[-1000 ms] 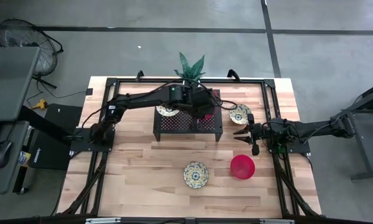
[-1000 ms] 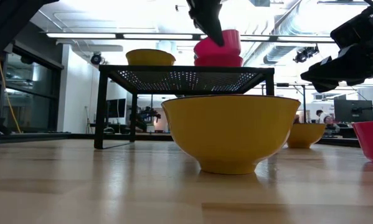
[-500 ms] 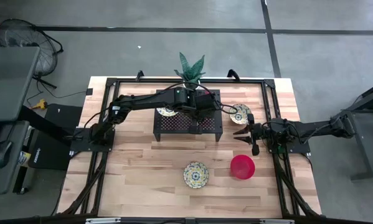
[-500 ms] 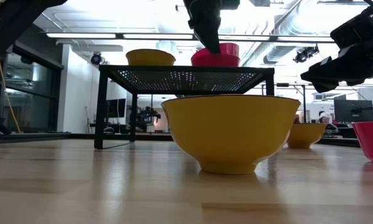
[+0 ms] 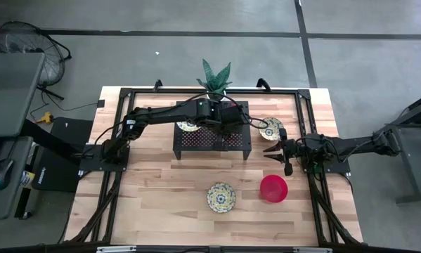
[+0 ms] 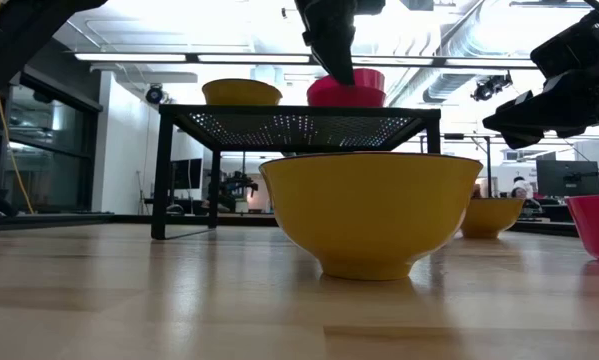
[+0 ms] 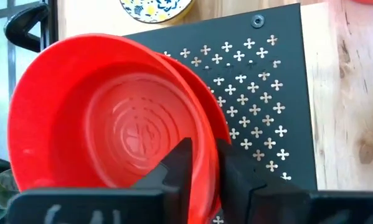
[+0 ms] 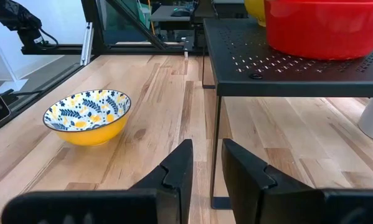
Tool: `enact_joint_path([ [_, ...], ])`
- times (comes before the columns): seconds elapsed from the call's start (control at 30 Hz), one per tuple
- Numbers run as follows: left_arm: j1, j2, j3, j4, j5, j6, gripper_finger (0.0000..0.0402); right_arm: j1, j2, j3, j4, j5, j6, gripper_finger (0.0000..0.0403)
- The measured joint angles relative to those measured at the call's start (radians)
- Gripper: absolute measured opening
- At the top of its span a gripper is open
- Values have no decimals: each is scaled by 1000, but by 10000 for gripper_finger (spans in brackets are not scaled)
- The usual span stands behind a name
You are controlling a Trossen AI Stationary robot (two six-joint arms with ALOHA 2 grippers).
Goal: Pick & Place Mini bowls
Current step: Stack the left red bowl on the red bowl on the shelf
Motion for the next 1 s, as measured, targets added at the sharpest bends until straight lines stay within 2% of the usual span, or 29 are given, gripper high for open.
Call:
enact_joint_path([
  [0.33, 1, -11, 15, -16, -29, 25, 120, 0, 0, 0, 0, 0, 0, 73],
  [1.0, 1, -69, 17, 19, -31, 71, 122, 0, 0, 0, 0, 0, 0, 73],
])
